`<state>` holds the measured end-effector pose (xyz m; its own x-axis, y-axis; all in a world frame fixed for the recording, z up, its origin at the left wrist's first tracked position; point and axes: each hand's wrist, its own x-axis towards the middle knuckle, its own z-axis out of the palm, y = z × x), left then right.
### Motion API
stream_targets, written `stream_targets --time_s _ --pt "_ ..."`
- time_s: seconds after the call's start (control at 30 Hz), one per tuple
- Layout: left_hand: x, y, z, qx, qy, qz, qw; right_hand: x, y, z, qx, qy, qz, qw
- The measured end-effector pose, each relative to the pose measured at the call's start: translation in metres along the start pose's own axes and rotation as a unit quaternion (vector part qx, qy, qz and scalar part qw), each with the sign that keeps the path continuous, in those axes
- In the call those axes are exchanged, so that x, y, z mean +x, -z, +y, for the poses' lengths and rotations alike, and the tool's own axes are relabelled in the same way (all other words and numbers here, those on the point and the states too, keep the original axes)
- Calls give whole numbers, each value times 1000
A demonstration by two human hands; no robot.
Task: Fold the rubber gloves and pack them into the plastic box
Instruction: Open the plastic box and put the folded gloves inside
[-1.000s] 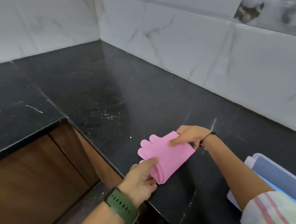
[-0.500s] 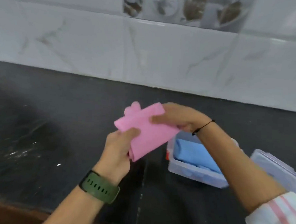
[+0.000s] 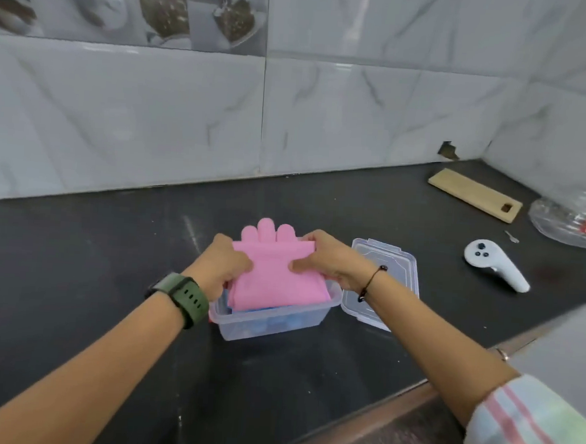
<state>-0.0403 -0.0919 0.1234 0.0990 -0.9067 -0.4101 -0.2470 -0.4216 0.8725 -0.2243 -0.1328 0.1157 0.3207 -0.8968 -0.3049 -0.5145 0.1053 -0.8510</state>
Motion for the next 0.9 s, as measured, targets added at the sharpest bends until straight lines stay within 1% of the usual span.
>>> stream_targets --time_s 0.07,0.13,0.27,0.33,0.37,0.4,0.43,0.47,0.5,0.53,0.57,0.6,0.63,0.7,0.77,0.8,0.83,0.87,0.9 --pt "4 -3 -8 59 1 14 998 5 -3 -1 -93 -8 4 996" --pt "7 -8 -9 167 -9 34 985 8 -6 -8 -202 -30 -23 979" --pt "6 -17 -12 339 -39 26 939 10 -14 -22 -366 -65 -106 922" --pt "6 -19 -14 426 -65 42 901 12 -20 -25 -429 -75 -123 892" --pt "5 -21 -14 471 -82 65 876 14 -23 -26 -453 -79 -129 878" --pt "2 -24 -14 520 -102 96 843 17 -26 -26 -469 -87 -134 868" --pt "0 -28 -13 572 -125 127 801 19 -29 -26 -479 -99 -135 862" --pt "-1 -33 -14 623 -157 157 750 20 -32 -25 -489 -105 -128 856" --pt "-1 -37 -15 663 -196 181 700 20 -35 -24 -504 -99 -111 851" --pt "0 -40 -17 684 -241 193 661 19 -37 -23 -523 -77 -80 845" --pt "3 -41 -20 688 -283 193 640 16 -38 -21 -540 -38 -33 840" --pt "7 -40 -24 683 -311 176 637 12 -38 -20 -547 14 26 837" --pt "13 -39 -27 672 -328 155 646 7 -36 -19 -534 65 85 839" --pt "19 -35 -30 649 -330 131 673 -5 -24 -14 -469 136 195 850" --pt "22 -31 -27 616 -318 117 712 -18 -2 3 -396 162 300 853" --pt "22 -28 -25 596 -311 100 733 -25 11 17 -379 146 331 852" --pt "21 -24 -23 573 -308 82 755 -31 22 34 -388 109 333 853" --pt "20 -19 -22 543 -310 71 777 -38 30 52 -415 62 301 856" --pt "18 -14 -21 507 -318 74 798 -44 34 71 -440 18 249 863"
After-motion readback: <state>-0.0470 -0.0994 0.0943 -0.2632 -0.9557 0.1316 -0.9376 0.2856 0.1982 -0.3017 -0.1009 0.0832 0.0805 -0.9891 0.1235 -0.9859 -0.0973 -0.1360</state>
